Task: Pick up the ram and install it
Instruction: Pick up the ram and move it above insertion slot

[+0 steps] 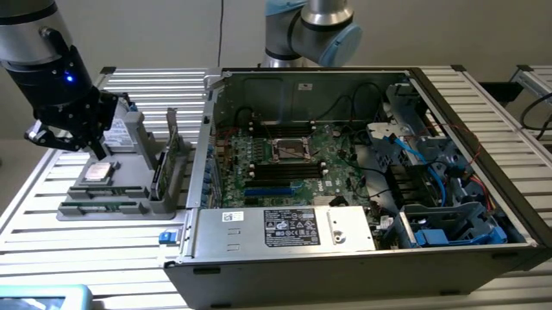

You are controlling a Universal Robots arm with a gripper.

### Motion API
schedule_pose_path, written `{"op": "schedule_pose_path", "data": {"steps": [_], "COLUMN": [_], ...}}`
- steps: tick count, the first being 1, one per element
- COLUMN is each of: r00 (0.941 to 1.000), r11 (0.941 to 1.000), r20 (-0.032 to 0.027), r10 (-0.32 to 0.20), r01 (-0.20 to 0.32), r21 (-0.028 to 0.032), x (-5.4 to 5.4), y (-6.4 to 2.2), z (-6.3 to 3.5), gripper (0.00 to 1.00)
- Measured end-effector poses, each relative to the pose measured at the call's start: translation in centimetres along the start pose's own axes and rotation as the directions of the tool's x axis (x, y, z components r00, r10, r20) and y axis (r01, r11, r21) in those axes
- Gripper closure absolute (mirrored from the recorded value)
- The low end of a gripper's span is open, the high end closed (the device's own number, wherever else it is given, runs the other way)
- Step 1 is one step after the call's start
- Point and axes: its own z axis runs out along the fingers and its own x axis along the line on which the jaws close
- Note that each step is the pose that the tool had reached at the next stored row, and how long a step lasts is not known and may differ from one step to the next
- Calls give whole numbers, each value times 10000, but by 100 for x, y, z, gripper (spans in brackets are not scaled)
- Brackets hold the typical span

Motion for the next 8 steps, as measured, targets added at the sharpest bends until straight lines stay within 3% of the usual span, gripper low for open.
{"op": "schedule_pose_path", "data": {"steps": [4,8], "r00": [9976,9900], "r11": [9976,9900], "r20": [-17,-35], "r10": [-691,-1411], "r01": [691,1411], "r21": [18,37], "x": [-1,-2], "y": [1,1], "z": [1,3], "gripper": [89,89]}}
